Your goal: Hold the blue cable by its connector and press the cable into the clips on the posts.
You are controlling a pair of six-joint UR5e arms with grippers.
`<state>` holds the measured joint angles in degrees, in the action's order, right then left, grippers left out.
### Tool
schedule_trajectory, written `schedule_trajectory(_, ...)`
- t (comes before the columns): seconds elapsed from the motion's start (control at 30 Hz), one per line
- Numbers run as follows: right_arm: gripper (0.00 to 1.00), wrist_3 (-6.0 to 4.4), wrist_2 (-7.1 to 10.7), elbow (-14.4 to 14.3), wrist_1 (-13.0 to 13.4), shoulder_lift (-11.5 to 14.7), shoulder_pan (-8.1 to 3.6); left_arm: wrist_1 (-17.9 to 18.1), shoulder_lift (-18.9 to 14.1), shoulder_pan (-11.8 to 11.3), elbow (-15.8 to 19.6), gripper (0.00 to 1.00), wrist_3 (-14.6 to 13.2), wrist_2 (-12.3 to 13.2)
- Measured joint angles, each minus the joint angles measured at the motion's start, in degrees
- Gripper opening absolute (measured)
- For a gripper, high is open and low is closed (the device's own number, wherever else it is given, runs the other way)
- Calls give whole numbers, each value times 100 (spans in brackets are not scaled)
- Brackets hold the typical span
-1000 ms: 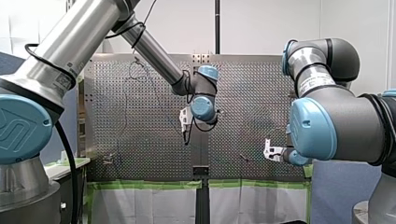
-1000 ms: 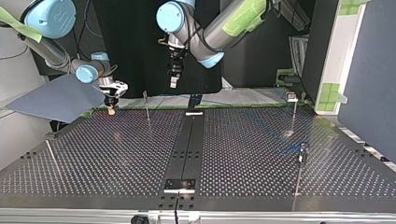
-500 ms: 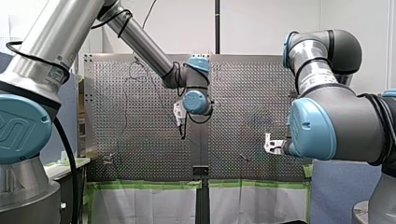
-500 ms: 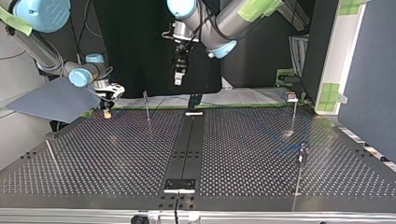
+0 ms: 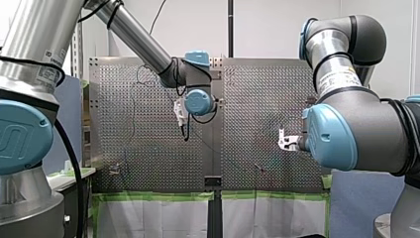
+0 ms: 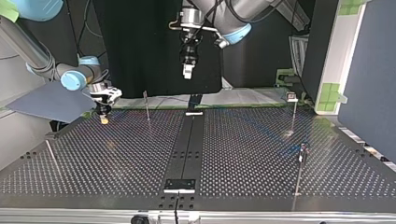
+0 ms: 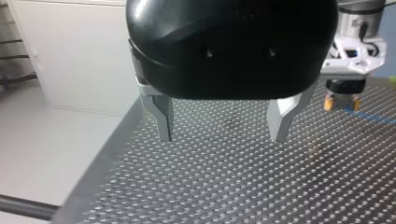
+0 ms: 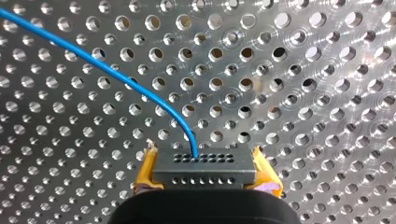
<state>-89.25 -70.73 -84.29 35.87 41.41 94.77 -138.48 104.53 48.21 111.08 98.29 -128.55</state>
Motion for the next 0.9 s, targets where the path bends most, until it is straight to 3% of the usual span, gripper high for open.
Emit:
schedule_trajectory(0.37, 0, 27, 10, -152, -20, 64, 43, 561, -514, -72, 560, 100, -50, -221)
schedule_trajectory(0.6, 0, 93, -6, -219, -34, 186, 73, 903, -300, -32, 903, 100, 14, -234)
schedule_trajectory(0.9, 0, 112, -72, -384, -59, 593, 104, 1325, 117, 13, 1326, 100, 50, -222)
